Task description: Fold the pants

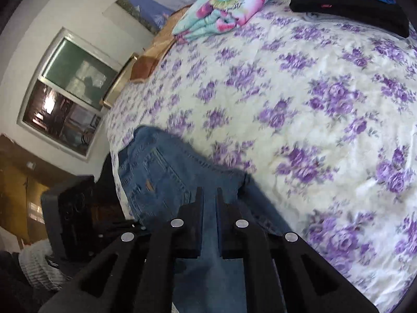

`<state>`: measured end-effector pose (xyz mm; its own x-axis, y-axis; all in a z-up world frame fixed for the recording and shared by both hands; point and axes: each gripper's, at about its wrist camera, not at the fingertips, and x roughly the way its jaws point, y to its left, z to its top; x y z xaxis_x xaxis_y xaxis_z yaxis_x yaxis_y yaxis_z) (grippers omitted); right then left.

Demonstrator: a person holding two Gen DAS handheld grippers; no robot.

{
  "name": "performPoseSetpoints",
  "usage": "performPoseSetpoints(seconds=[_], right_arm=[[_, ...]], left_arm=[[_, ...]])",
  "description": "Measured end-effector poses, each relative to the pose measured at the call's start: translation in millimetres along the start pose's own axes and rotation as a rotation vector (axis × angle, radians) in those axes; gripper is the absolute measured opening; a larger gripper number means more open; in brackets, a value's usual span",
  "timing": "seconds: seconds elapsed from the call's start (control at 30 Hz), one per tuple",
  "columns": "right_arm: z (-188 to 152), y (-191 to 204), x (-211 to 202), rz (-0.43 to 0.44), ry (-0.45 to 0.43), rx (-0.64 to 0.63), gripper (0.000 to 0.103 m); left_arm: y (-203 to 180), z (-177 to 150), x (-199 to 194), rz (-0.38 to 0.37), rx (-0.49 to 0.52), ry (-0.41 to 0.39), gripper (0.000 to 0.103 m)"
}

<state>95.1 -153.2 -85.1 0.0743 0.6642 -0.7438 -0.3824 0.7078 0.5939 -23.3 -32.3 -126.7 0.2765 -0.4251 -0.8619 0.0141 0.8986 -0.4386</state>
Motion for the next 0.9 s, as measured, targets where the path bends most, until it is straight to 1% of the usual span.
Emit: performPoseSetpoints(seconds=[0.03, 0.07, 0.13, 0.17, 0.23, 0.27, 0.33, 0.37, 0.4, 0.43, 0.47, 0.5, 0.53, 0.57, 0.6, 0.63, 0.67, 0.7, 0.73, 0.8, 0.9], right_arm=[[-2.1, -6.5, 11.5, -0.047, 0.011, 0.01, 0.005], [-3.8, -15.3, 21.9, -0.063, 0.021, 0.033, 0.0], [-6.2, -28.6, 27.3, -0.008, -0.001, 0.088, 0.0], [-7.5, -29.3, 23.3, 0.0, -0.01, 0.107, 0.0], [-13.0, -18.1, 8.5, -0.019, -0.059, 0.098, 0.0], [-15.5, -9.5, -0.8, -0.025, -0.086, 0.072, 0.005], [-21.8, 1.7, -11.3, -0.063, -0.113, 0.05, 0.005], [-23.5, 2.1, -9.3, -0.078, -0.107, 0.069, 0.006], [-25.9, -0.9, 0.6, -0.102, -0.082, 0.101, 0.006], [-28.8, -7.6, 13.4, -0.12, -0.054, 0.138, 0.01], [-32.3, -12.2, 20.1, -0.118, -0.056, 0.17, 0.007], [-35.2, -15.2, 17.9, -0.11, -0.091, 0.189, 0.005], [-38.3, -15.5, 11.6, -0.104, -0.102, 0.215, 0.004], [-41.6, -13.1, 1.7, -0.1, -0.128, 0.245, 0.008], [-47.8, -9.3, -13.2, -0.093, -0.183, 0.257, 0.009], [-56.6, -4.9, -32.4, -0.099, -0.243, 0.251, 0.022], [-68.8, -3.6, -48.7, -0.121, -0.291, 0.248, 0.047], [-85.1, -4.3, -70.2, -0.156, -0.347, 0.26, 0.057], [-103.6, -7.5, -90.0, -0.174, -0.398, 0.287, 0.06], [-153.1, -22.8, -129.4, -0.168, -0.493, 0.398, 0.06], [-242.0, -42.9, -176.0, -0.18, -0.649, 0.609, 0.06]], left_arm=[[-2.7, -1.4, 3.7, 0.023, 0.016, -0.011, 0.054], [-5.1, -4.7, 6.5, 0.045, 0.032, -0.034, 0.055], [-9.7, -9.4, 11.2, 0.092, 0.059, -0.073, 0.057], [-14.5, -11.6, 13.0, 0.12, 0.082, -0.087, 0.058], [-24.5, -15.1, 10.7, 0.175, 0.124, -0.094, 0.059], [-27.2, -14.9, 6.2, 0.171, 0.129, -0.092, 0.059], [-28.0, -10.9, -6.0, 0.096, 0.125, -0.115, 0.059], [-27.8, -6.7, -9.0, 0.092, 0.132, -0.133, 0.059], [-25.6, -1.9, -8.9, 0.108, 0.143, -0.137, 0.06], [-21.7, 0.9, -3.9, 0.138, 0.146, -0.12, 0.064], [-14.4, 3.0, 4.5, 0.178, 0.145, -0.083, 0.066], [-8.1, 4.4, 10.9, 0.174, 0.161, -0.071, 0.066], [-8.4, 6.6, 10.8, 0.165, 0.179, -0.083, 0.067], [-9.7, 9.4, 10.7, 0.162, 0.196, -0.077, 0.068], [-10.5, 12.1, 10.3, 0.162, 0.21, -0.07, 0.069], [-10.0, 16.0, 9.0, 0.155, 0.217, -0.068, 0.069], [-8.8, 20.9, 7.5, 0.138, 0.211, -0.068, 0.069], [-8.5, 23.3, 5.8, 0.114, 0.198, -0.068, 0.069], [-5.5, 27.7, 1.8, 0.066, 0.174, -0.07, 0.069], [-11.6, 24.3, -8.1, -0.001, 0.161, -0.083, 0.069], [-23.5, 27.0, -13.8, -0.046, 0.193, -0.102, 0.069]])
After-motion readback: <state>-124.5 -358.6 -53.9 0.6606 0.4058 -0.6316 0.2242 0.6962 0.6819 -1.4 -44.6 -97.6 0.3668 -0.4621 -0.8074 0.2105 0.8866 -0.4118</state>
